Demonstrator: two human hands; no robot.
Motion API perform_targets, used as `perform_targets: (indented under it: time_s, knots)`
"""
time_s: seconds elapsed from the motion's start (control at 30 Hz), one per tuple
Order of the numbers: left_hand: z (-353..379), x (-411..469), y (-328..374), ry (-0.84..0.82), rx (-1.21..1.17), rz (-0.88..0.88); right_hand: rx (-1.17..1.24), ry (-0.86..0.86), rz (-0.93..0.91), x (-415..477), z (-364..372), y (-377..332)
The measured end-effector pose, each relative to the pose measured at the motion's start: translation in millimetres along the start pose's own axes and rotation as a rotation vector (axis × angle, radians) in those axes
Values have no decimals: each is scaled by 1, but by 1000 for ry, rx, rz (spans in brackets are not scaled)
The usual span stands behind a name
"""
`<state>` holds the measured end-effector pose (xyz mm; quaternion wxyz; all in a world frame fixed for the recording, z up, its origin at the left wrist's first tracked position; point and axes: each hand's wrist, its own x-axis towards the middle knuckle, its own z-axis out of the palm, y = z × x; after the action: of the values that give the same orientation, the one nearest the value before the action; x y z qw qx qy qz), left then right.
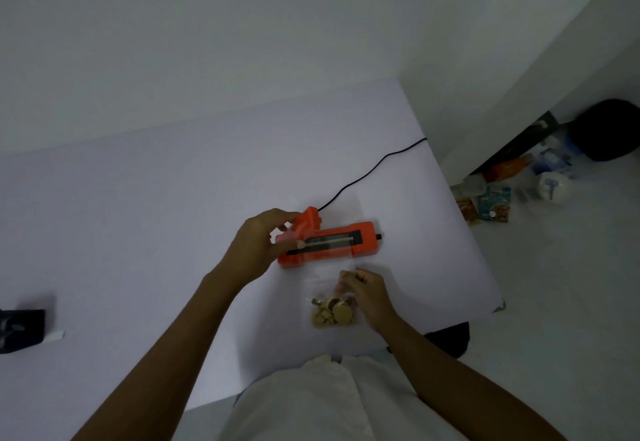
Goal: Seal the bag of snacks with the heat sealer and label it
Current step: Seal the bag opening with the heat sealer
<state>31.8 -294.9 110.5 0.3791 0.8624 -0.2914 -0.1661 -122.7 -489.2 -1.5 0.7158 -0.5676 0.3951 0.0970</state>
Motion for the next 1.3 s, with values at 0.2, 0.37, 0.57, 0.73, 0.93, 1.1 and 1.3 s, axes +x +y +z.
perform_targets:
  time_s: [0.2, 0.37, 0.57, 0.73, 0.93, 1.1, 1.3]
  knots:
    - [24, 21, 11, -44, 113, 14, -3, -6, -2, -1, 0, -1]
    - [41, 35, 13, -91, 224, 50, 12, 5, 16, 1, 2, -1]
    - [60, 47, 16, -158, 308, 41, -2, 21, 20, 2, 4, -2]
    - [74, 56, 15, -218, 360, 35, 0, 18, 11, 3, 3, 1]
    - [87, 66, 14, -284, 459, 25, 1, 7, 5, 2, 3, -3]
    - [97, 71, 13, -317, 528, 13, -16, 14, -7, 4, 2, -1]
    - [103, 75, 11, -331, 577, -4, -44, 14, 1, 8, 2, 2]
